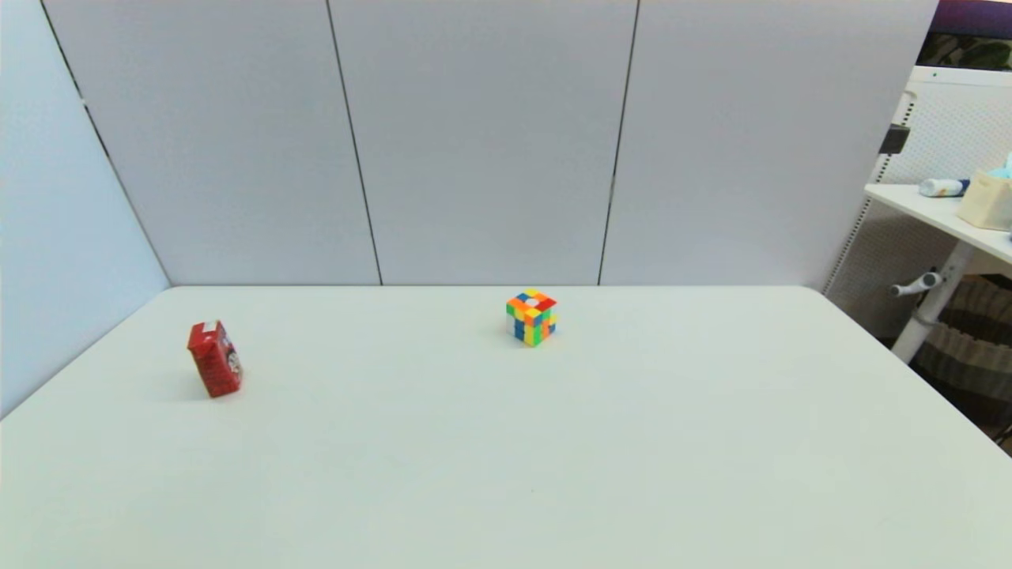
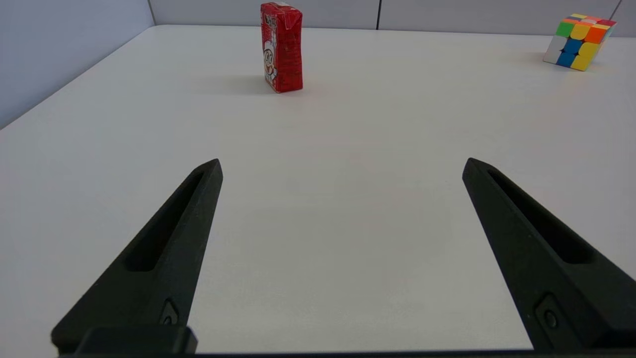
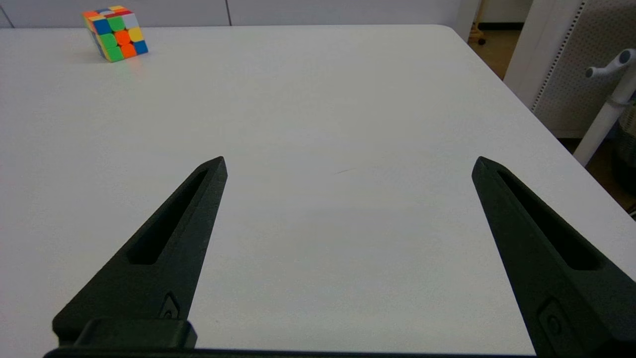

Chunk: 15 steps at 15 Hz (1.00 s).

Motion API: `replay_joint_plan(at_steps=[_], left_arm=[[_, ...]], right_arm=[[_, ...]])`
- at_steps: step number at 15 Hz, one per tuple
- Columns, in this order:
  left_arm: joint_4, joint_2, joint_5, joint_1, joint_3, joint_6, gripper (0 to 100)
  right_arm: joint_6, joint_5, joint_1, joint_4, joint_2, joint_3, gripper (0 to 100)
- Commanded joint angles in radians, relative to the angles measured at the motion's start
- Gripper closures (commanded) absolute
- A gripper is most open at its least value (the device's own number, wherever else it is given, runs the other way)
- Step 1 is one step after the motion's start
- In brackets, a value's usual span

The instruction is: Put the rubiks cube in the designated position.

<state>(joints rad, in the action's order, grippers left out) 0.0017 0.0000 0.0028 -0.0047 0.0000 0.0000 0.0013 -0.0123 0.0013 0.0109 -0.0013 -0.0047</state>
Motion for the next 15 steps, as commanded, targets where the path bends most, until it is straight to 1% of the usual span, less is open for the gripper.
replay_joint_plan(at_steps=[1, 15], left_arm=[[0.000, 0.002, 0.000, 0.000, 0.000, 0.000, 0], [0.001, 0.002, 0.000, 0.000, 0.000, 0.003, 0]], right_arm=[[0.000, 0.000, 0.000, 0.000, 0.001, 0.000, 0], [0.000, 0.000, 0.000, 0.000, 0.001, 0.000, 0]])
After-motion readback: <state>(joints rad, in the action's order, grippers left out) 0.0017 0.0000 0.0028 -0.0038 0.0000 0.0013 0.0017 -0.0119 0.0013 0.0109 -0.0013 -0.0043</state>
